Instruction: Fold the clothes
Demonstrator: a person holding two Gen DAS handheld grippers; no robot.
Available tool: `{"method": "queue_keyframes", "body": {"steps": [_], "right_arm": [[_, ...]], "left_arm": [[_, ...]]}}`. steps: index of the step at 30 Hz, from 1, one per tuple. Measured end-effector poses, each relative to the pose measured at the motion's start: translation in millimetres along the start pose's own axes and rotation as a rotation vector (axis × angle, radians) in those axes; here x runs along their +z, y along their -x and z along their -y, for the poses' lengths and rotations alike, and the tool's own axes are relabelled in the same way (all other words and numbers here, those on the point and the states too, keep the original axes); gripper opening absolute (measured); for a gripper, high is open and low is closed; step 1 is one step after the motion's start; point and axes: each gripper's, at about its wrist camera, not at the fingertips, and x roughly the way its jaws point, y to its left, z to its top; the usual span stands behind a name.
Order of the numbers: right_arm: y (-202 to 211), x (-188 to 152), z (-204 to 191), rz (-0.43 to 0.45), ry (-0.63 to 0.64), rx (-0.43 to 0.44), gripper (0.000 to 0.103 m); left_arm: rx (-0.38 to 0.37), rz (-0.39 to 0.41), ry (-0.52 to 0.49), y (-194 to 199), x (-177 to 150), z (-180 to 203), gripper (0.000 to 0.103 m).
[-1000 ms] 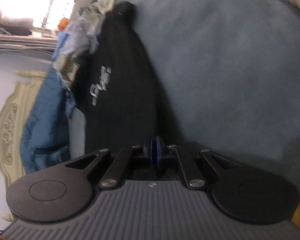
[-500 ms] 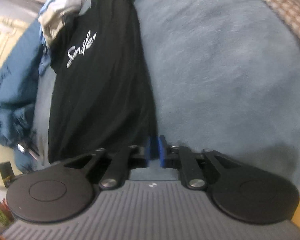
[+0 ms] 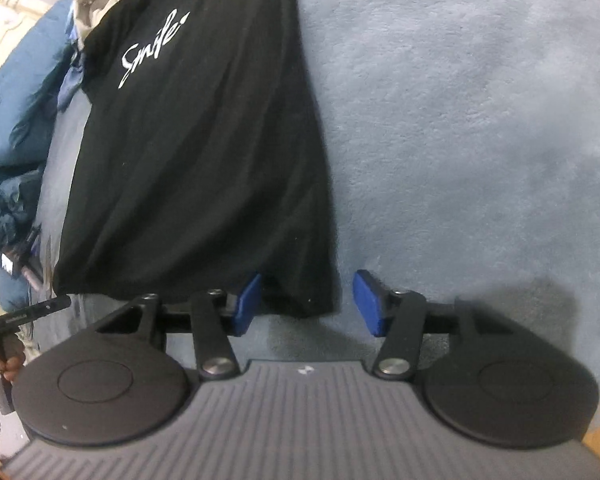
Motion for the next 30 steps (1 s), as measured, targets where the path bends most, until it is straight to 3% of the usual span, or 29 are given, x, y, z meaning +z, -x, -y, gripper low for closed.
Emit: {"method": "queue_keyframes", "body": {"steps": [2, 4, 10, 15, 18, 19, 20, 22, 25, 27, 30], "right_arm": [[1, 0, 1, -0.009, -0.007, -0.002, 0.008], [6, 2, 2, -0.016, -0.03, 0.024, 0.006], [45, 15, -3, 0.012, 0.029, -0.033, 0.005], [27, 24, -6, -0.036, 0.115, -0.138, 0.005], [12, 21, -10, -0.078, 0.151, -0.194, 0.01], [14, 21, -12, -0.074, 0.154, -0.204, 0.014], [19, 20, -15, -0.063, 0.161, -0.226, 0.026], [37, 17, -32, -0.005, 0.248, -0.314, 0.035], [64, 11, -72, 0.135, 0.458, -0.441, 0.035], [69, 8, -106, 0.197, 0.61, -0.42, 0.035], [51, 2, -166, 0.201, 0.864, -0.29, 0.035]], "left_arm": [[-0.031, -0.011, 0.022, -5, -2, -8, 0.042], [-0.047, -0.018, 0.025, -9, 0, -9, 0.041], [-0.11, -0.011, 0.029, 5, 0, -7, 0.048], [-0.132, -0.014, 0.089, 9, -5, -21, 0.05], [-0.12, -0.016, 0.116, 11, -8, -31, 0.049], [-0.123, -0.012, 0.115, 12, -8, -33, 0.049], [-0.126, -0.008, 0.112, 13, -9, -34, 0.05], [-0.127, 0.004, 0.102, 15, -9, -37, 0.05], [-0.133, 0.026, 0.098, 13, -7, -41, 0.05], [-0.157, 0.04, 0.111, 10, -5, -44, 0.05], [-0.205, 0.055, 0.128, 2, -2, -46, 0.045]]}}
